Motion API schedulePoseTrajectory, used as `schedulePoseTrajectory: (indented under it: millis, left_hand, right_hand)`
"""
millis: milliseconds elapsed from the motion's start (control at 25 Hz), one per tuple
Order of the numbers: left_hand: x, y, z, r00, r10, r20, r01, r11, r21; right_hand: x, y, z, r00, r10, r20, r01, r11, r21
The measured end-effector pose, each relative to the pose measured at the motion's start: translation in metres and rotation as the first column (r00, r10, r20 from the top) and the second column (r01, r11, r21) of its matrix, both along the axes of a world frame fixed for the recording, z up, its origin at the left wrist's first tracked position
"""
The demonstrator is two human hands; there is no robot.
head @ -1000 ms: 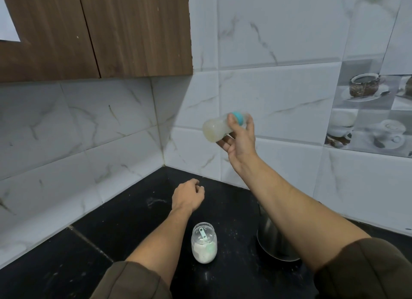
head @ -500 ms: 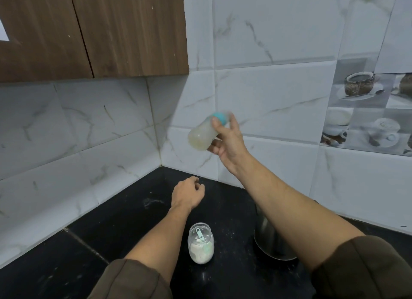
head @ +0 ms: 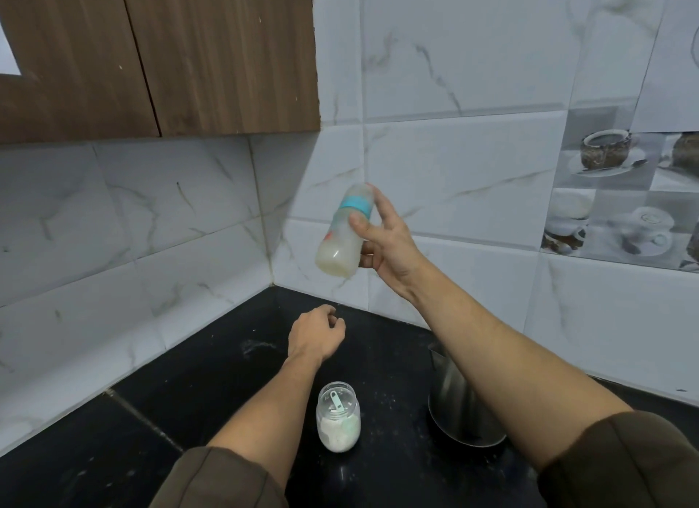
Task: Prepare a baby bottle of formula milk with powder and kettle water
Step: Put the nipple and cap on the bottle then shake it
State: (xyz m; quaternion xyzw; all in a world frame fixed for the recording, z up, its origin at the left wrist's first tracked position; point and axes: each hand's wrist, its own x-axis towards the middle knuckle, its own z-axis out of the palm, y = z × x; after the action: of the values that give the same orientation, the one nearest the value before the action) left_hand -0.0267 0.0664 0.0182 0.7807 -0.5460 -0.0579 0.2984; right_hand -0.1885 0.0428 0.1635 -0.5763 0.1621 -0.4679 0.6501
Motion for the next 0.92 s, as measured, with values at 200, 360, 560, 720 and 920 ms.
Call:
schedulePoseTrajectory:
  millis: [200,360,560,720,920]
  left_hand:
    - [-0.006,0.0,0.002,1.0,-0.008,0.019,0.008,1.0,-0.012]
    - [-0.002,0.002,-0.001,1.0,0.009,0.023,-0.009,1.0,0.002]
    - [-0.003,0.006,0.002,1.0,0.007,0.028,-0.007,1.0,-0.008]
    - [0.001,0.011,0.003,1.0,0.022,0.018,-0.021,0.999,-0.027]
    - [-0.008,0.008,0.009,0.999,0.001,0.044,0.0,0.999,-0.033]
  right_hand:
    - [0.009,-0.002,0.008,0.934,-0.219,0.282,0.147,0.956,0.255]
    - [0.004,0.002,0.002,0.997,-0.058,0.046,0.053,0.993,0.107]
    - [-0.002,0.0,0.0,0.991,-0.049,0.124,0.039,0.996,0.079]
    - [-0.005,-0.006,0.001,0.956,-0.149,0.253,0.09,0.969,0.23]
    - [-0.009,0.011,-0.014,0.99,0.126,-0.069,-0.129,0.991,-0.043]
